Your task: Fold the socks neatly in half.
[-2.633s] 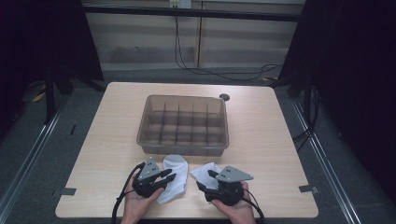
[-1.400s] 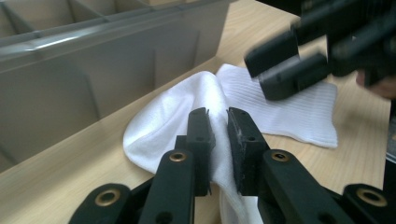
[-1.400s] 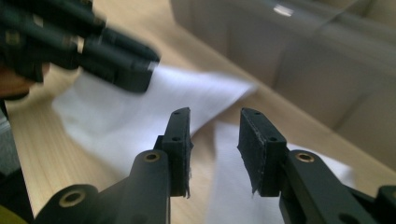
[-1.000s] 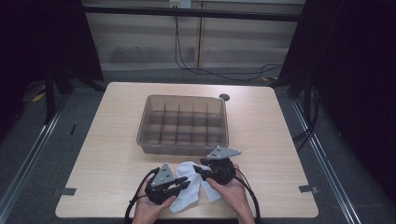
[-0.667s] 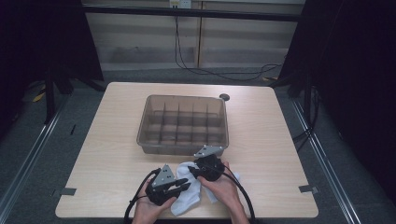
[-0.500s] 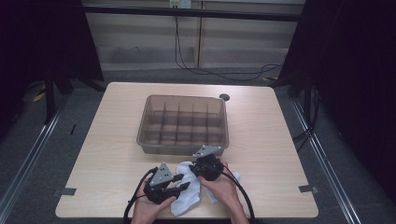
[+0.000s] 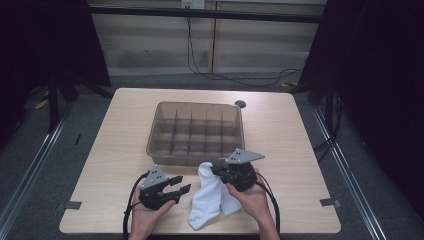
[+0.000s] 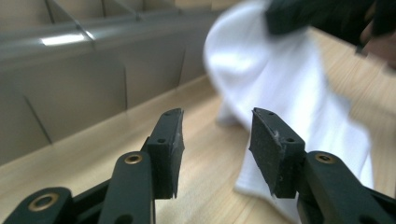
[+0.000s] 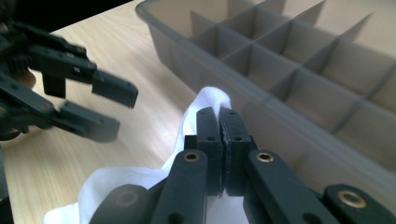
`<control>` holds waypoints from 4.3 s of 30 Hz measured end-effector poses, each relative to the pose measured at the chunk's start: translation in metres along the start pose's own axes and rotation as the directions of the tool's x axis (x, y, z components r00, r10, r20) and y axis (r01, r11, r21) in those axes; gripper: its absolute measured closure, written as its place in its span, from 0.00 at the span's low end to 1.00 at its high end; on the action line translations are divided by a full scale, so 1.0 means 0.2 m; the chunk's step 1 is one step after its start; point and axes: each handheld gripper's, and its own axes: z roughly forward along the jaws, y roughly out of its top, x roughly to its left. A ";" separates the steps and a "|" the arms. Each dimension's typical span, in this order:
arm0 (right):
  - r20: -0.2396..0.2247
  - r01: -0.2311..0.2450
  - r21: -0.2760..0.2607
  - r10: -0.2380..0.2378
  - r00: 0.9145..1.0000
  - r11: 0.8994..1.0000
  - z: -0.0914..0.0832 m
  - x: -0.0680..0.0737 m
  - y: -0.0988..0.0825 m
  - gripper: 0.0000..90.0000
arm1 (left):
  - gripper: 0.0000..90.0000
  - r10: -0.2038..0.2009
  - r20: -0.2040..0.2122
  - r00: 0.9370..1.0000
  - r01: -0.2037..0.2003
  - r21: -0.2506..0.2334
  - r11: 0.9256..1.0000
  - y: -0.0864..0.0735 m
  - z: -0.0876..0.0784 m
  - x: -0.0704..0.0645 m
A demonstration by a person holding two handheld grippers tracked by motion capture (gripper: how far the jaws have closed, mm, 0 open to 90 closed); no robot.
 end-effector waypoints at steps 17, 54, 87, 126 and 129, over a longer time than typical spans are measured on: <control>0.013 -0.028 -0.068 0.029 0.999 0.997 -0.13 -0.07 -0.02 0.98 | 0.38 0.184 -0.122 0.975 -0.157 0.205 0.966 -0.01 0.19 -0.12; 0.077 -0.108 0.125 0.099 0.992 0.986 -0.05 -0.14 -0.34 0.87 | 0.65 0.085 -0.190 0.978 -0.055 0.160 0.986 -0.05 0.03 0.10; 0.087 -0.051 0.119 0.041 0.995 0.992 0.02 -0.05 -0.22 0.77 | 0.65 0.051 -0.168 0.985 -0.024 0.161 0.987 -0.02 0.03 0.09; 0.005 -0.053 0.055 0.053 0.999 0.997 -0.03 0.00 -0.19 0.98 | 0.68 -0.013 -0.256 0.967 0.053 0.153 0.987 -0.08 -0.03 0.13; 0.014 -0.062 0.071 0.061 0.998 0.996 -0.04 -0.01 -0.25 0.97 | 0.67 -0.031 -0.253 0.967 0.066 0.134 0.989 -0.09 -0.04 0.15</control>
